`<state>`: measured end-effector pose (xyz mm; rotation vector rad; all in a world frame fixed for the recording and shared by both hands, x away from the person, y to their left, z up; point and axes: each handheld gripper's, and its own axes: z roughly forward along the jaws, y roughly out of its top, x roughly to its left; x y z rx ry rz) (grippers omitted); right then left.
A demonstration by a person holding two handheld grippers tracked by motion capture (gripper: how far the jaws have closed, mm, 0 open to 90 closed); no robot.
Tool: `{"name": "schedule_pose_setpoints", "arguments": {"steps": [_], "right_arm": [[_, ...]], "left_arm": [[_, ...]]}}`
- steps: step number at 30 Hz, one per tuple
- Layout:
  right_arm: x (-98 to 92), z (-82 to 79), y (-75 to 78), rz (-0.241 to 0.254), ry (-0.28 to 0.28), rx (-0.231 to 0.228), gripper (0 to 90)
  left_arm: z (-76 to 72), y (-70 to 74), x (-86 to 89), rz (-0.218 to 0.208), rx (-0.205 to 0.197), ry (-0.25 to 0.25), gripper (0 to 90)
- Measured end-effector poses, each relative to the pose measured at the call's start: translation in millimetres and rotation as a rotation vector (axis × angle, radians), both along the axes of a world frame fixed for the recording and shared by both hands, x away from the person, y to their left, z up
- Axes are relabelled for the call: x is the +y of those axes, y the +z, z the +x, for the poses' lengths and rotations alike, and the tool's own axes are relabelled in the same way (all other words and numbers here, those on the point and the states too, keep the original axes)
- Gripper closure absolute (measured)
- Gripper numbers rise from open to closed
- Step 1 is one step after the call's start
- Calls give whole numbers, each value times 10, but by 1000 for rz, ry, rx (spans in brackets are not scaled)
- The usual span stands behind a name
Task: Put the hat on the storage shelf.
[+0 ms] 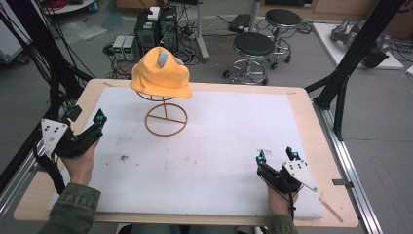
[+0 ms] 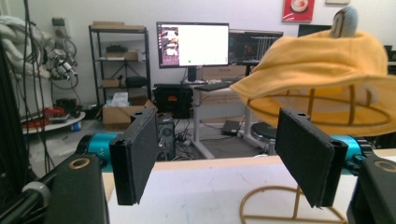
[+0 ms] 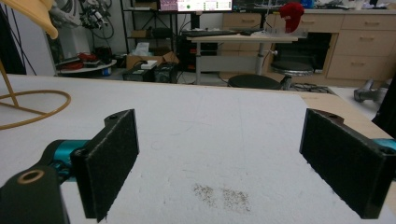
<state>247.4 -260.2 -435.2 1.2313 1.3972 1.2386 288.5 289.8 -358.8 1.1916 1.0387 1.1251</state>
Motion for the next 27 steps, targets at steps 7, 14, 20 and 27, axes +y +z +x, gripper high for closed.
{"name": "schedule_pose_setpoints", "arguments": {"steps": [7,14,20,27], "right_arm": [[-7,3,-7,5,0,5,107],[-4,2,-11,3,2,10,107],[-2,7,-16,-1,3,14,107],[-2,6,-19,-2,1,17,107]], "left_arm": [[-41,-164,57,27,41,26,276],[-84,-337,81,26,69,34,273],[-96,-436,96,28,89,33,273],[-111,-517,131,35,114,39,273]]}}
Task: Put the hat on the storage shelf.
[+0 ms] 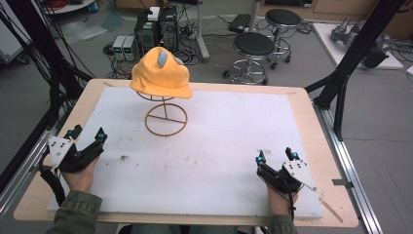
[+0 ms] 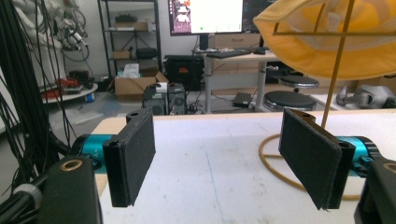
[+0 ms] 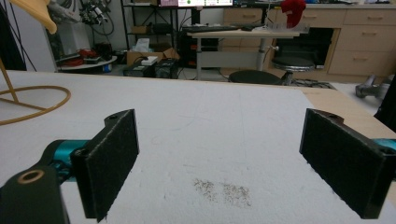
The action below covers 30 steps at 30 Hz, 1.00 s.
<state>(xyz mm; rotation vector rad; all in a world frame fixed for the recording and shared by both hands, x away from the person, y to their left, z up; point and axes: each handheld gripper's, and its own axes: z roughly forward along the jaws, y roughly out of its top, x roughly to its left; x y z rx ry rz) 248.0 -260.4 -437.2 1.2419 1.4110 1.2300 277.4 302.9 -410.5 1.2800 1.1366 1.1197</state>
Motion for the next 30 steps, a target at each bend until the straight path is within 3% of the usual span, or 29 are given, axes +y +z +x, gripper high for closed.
{"name": "schedule_pose_setpoints", "arguments": {"steps": [6,15,19,30], "right_arm": [[-3,-7,-1,-2,1,2,107],[2,9,-7,-1,5,11,107],[3,15,-8,-2,13,13,107],[4,17,-16,5,23,23,107]], "left_arm": [[-31,-74,38,13,33,9,273],[-107,-179,28,-21,105,-7,273],[-115,-197,60,-46,118,0,274],[-83,-235,68,-43,129,-13,276]]}}
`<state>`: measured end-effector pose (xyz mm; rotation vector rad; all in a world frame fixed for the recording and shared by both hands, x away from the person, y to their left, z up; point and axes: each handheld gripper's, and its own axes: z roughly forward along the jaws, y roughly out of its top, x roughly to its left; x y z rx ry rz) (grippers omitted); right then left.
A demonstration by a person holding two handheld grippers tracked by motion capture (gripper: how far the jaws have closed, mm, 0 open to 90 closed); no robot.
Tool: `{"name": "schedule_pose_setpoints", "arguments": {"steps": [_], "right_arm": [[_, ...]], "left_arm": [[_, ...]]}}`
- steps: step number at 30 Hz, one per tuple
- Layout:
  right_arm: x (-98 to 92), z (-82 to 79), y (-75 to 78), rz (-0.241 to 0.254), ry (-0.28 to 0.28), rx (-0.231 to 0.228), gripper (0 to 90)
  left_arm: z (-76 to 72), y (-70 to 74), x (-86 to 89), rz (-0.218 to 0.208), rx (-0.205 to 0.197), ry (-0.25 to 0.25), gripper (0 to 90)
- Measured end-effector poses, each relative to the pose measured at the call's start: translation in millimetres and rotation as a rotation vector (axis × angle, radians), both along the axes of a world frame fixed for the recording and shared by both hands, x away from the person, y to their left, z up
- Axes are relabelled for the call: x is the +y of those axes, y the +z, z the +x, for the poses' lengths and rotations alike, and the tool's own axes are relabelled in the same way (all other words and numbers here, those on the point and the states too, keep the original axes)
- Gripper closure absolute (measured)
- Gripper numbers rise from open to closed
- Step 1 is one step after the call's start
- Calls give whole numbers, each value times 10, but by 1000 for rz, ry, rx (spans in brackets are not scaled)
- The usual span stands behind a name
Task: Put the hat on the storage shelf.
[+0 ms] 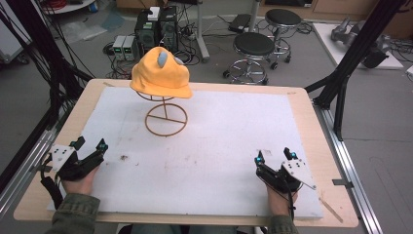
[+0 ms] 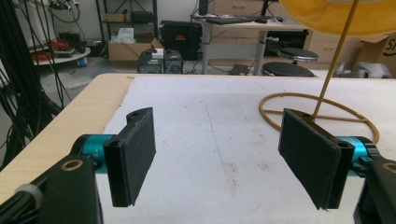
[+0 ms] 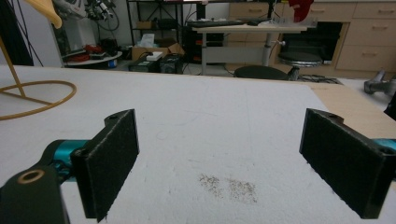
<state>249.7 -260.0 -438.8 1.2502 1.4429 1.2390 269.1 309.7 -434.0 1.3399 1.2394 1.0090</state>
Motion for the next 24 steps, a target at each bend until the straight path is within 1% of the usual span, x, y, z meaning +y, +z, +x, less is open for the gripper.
{"name": "schedule_pose_setpoints", "arguments": {"steps": [7,10,14,18,22,24], "right_arm": [[-9,1,-6,-3,-2,10,107],[-13,2,-9,-1,-2,13,107],[-21,7,-12,0,-3,16,107],[-23,16,-17,0,-1,22,107],[-24,25,-20,-2,0,21,108],[-21,28,-22,0,-1,22,107]], "left_arm": [[14,-7,4,-1,1,-7,278],[16,-9,2,0,6,0,279],[19,-15,9,-8,9,1,280],[17,-21,11,-7,13,1,280],[21,-31,-1,-22,20,-4,280],[20,-31,-8,-18,17,-6,280]]}}
